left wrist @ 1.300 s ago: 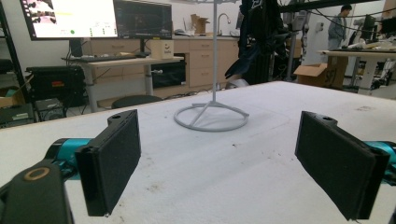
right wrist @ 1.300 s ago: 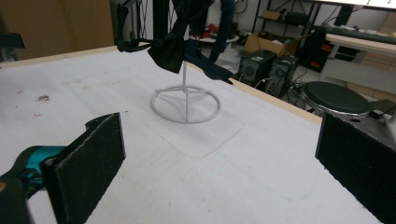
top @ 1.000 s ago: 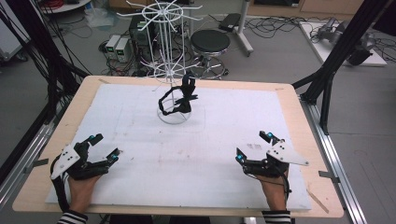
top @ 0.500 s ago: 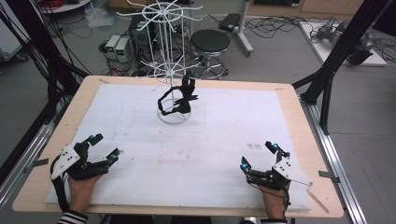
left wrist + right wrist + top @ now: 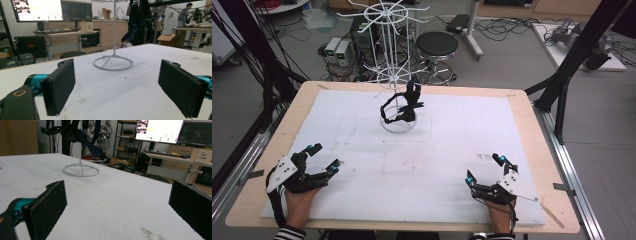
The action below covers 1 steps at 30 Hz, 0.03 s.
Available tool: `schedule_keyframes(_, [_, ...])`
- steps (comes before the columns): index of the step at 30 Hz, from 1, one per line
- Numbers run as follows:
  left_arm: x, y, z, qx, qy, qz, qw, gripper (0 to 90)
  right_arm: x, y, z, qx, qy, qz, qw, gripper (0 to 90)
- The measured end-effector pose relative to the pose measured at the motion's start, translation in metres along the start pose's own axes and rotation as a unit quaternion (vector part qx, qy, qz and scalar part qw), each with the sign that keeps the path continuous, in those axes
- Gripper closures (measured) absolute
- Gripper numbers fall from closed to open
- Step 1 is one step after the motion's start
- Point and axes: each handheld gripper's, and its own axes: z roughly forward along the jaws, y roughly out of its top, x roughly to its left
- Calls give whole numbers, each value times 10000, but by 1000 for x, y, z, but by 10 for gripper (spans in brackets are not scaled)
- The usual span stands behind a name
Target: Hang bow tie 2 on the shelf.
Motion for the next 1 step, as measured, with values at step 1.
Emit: schedule_keyframes(1, [0,0,0,3,-2,11,10000,148,0,0,0,11,10,21,10000,8])
